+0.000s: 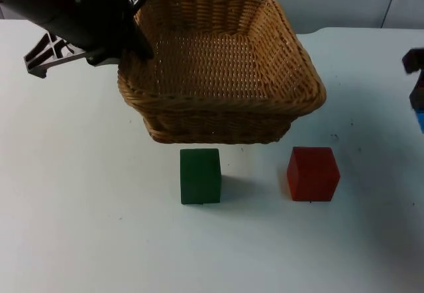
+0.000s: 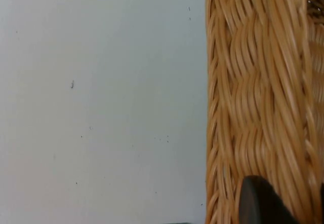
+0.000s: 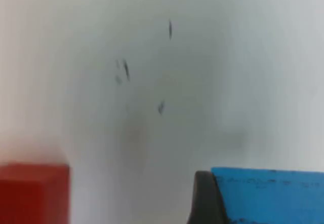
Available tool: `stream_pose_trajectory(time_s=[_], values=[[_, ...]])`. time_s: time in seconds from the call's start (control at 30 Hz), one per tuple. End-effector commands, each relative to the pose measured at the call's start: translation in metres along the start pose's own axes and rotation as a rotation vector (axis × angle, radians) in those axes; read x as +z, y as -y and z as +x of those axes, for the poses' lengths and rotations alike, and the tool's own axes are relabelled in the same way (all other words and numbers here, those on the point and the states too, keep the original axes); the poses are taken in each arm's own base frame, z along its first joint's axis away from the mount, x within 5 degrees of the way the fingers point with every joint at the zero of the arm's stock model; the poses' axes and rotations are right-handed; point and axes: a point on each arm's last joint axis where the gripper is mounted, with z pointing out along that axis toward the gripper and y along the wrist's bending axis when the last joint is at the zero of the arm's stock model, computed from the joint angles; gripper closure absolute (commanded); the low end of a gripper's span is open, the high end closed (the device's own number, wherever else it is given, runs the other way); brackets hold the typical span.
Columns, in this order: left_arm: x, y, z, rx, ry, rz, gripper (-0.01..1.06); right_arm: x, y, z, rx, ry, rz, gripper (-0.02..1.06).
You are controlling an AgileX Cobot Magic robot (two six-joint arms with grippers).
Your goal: Pick up the basket with the left hand and place the blue cube into the basket with the right hand.
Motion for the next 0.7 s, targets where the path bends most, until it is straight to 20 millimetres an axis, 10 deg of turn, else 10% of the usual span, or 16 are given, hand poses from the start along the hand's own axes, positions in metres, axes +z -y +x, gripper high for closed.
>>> stream_pose_trajectory(time_s=[0.0, 0.13, 0.3, 0.67], values=[[-0.005, 0.005, -0.003, -0.014, 0.033, 0.021, 1.05, -0.028, -0.001, -0.011, -0.006, 0.067, 0.003, 1.05], [-0.005, 0.005, -0.002, -0.014, 0.029, 0.021, 1.05, -0.102, -0.019, -0.041, -0.041, 0.276, -0.033, 1.05], [-0.005, 0.005, -0.002, -0.014, 0.029, 0.021, 1.05, -0.147, -0.064, -0.064, -0.146, 0.427, -0.116, 1.05], [-0.005, 0.005, -0.003, -0.020, 0.033, 0.022, 1.05, -0.138, -0.182, -0.082, -0.384, 0.462, -0.288, 1.05]])
